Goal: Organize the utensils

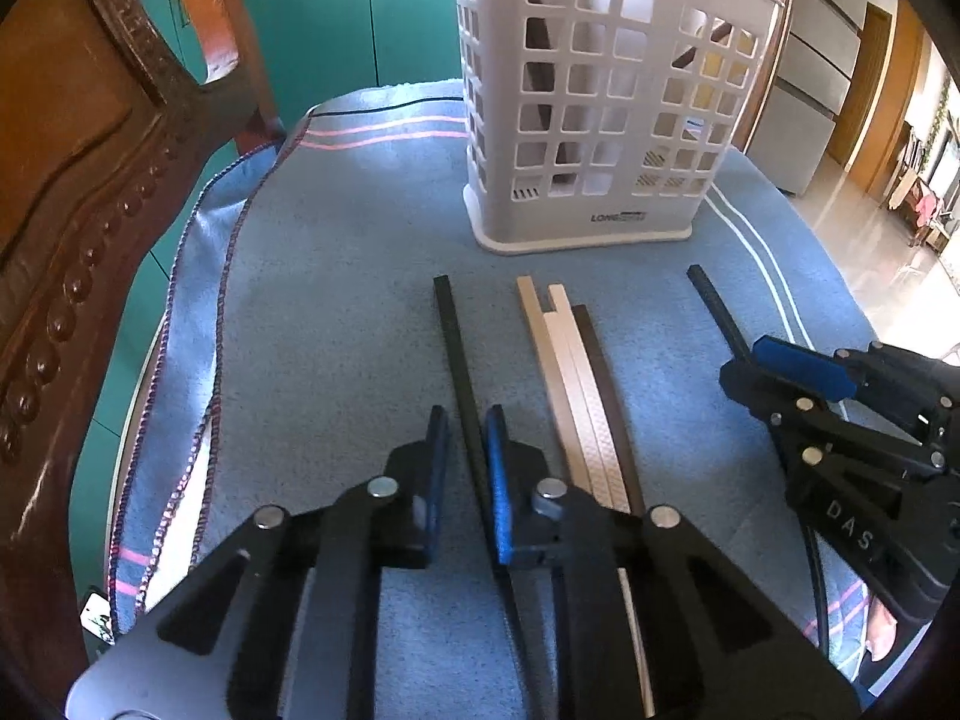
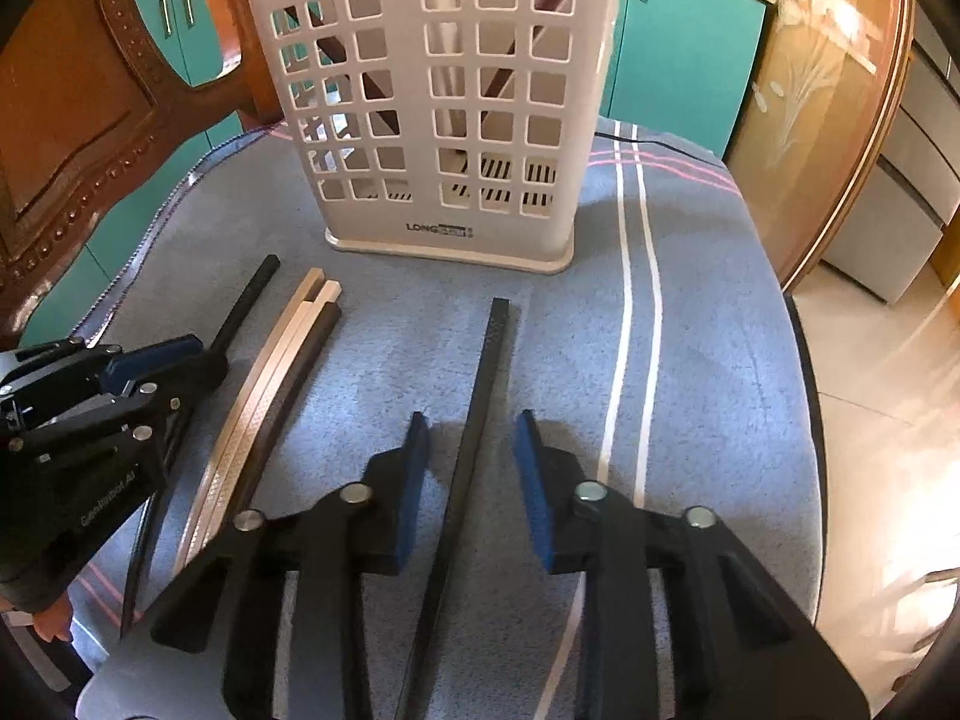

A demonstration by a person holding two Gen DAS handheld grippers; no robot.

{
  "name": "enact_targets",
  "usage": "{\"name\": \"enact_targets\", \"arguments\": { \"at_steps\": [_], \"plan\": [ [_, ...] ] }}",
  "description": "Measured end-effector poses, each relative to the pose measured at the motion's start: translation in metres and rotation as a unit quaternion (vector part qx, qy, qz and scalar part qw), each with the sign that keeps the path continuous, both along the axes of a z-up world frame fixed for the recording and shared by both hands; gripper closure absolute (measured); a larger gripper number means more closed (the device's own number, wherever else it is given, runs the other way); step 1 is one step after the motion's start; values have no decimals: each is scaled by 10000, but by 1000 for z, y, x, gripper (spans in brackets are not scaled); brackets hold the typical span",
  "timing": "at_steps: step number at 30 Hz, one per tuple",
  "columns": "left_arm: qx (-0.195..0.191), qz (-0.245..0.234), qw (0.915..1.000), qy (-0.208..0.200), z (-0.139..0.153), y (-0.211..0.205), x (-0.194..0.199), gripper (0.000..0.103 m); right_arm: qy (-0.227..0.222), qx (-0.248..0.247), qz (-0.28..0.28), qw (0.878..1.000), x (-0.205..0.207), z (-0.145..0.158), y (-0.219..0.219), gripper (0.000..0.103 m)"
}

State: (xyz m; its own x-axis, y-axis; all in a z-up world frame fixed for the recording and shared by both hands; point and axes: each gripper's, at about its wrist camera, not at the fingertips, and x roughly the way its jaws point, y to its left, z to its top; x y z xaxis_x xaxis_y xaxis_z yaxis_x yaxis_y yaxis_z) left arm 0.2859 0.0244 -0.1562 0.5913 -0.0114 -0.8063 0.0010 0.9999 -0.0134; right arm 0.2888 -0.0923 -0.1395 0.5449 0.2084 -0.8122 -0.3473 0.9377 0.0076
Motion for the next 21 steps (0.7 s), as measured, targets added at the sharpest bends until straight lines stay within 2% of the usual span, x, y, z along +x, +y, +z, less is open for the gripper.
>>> {"name": "enact_targets", "arguments": {
  "at_steps": [4, 9, 17, 21],
  "plan": [
    [-18, 14, 10000, -1, 0, 1, 0, 92, 59, 158, -54, 9998, 0, 0, -5, 92],
    [-88, 51, 9999, -10, 0, 4, -6, 96, 168, 480, -197, 9985, 0, 0, -13, 96],
    [-440, -6, 9990, 8, -1, 10, -31, 96, 474, 815, -269, 9952, -20, 3, -28, 97],
    [-444, -1, 9990, 35, -2, 8, -29, 96, 439, 657, -195, 9967, -28, 2, -25, 96]
  ]
}}
